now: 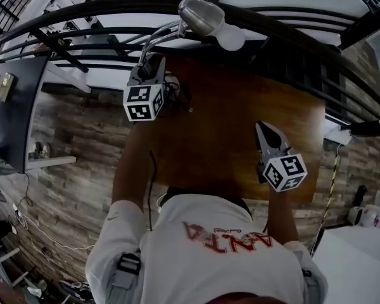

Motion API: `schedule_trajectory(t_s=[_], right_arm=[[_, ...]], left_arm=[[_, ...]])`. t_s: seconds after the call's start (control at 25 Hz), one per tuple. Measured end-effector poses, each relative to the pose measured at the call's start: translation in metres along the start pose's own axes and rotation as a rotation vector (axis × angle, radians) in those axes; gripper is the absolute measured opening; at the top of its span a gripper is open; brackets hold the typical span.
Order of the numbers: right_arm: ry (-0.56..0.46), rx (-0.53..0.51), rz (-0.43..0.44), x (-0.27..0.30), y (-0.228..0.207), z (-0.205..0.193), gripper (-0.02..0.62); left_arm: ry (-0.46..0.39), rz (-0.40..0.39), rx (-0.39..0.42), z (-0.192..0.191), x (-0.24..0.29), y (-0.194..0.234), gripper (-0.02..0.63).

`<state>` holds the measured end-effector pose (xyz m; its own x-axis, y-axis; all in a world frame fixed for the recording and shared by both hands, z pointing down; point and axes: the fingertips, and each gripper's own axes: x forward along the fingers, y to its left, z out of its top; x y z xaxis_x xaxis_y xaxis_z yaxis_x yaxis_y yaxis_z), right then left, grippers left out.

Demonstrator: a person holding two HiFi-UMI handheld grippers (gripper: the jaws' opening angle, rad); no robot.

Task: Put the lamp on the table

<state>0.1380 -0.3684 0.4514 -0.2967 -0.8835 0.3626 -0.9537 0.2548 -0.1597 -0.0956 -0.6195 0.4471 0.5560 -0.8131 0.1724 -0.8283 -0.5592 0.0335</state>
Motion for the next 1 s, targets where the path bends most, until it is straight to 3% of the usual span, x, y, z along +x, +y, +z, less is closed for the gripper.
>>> schedule_trajectory(t_s=[0.4,0.6,1.0], right_arm=[[0.015,0.000,-0.035,0.064,-0.010,0.007,0.003],[0.072,0.000,-0.042,0.065,-0.007,-0.012,0.003],[0.162,0.004,-0.036,0.067,0.002,-0.036,0.002]], left_arm=[[0.013,-0.030,-0.001,-0.049,0.086,0.015,0.089],[0.007,-0.025,0.020,-0.066,0.102,0.029,0.089],[-0.005,-0.007,-0.036,-0.104,0.116,0.046,0.089]])
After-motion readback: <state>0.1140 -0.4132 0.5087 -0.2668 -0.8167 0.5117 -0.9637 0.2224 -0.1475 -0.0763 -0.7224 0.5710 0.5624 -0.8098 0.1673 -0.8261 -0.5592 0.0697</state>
